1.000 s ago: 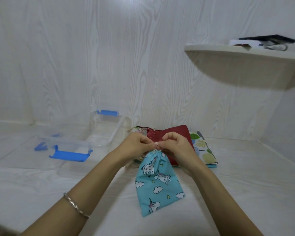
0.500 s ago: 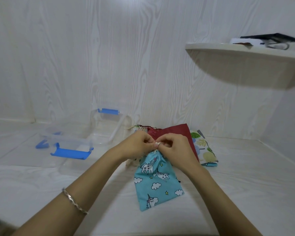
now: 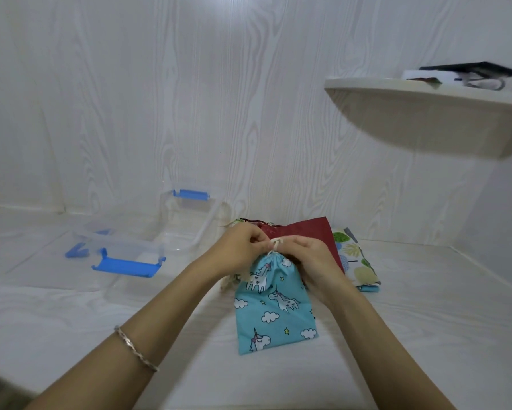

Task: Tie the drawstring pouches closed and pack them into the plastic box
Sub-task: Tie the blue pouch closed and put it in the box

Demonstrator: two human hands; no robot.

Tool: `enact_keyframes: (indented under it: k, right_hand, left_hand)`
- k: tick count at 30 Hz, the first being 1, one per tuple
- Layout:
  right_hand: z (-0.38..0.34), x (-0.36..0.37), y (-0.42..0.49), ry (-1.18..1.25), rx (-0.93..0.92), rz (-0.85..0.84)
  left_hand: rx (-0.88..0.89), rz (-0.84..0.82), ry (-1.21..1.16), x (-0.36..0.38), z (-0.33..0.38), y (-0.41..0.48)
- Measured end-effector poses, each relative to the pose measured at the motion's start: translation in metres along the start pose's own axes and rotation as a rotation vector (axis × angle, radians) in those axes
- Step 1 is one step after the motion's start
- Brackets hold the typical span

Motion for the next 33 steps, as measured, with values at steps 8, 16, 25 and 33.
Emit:
enact_keyframes:
  k: [8,16,25,33]
  right_hand:
    - [-0.026,0.002,-0.015,-0.524,-0.316,0.128]
    - [-0.030,-0.019,-0.018,-0.890,-0.368,0.217]
    - [-0.010,-0.027,-0.005,-0.463,0.070,0.067]
    - [0.004,-0.016,0.004,-0.174,0.231,-0.119]
  left_hand:
    - [-0.019,0.011,-0.093,0.001,0.005,0.001]
    - [-0.016,0.011,0.018,-0.007,0.004,0.002]
    - [0.026,0.122,0.212,0.002,0.006,0.000]
    - [0.066,0.097,0.321,0.014,0.011,-0.001]
Point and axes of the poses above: each hand's wrist, its own y-axis towards the middle knuckle, its own x-axis out of the palm, z = x × y, the point moved 6 cm from there along y, towards the middle knuckle, and after that the axes turned 11 degrees about -z, right-handed, at the moved point
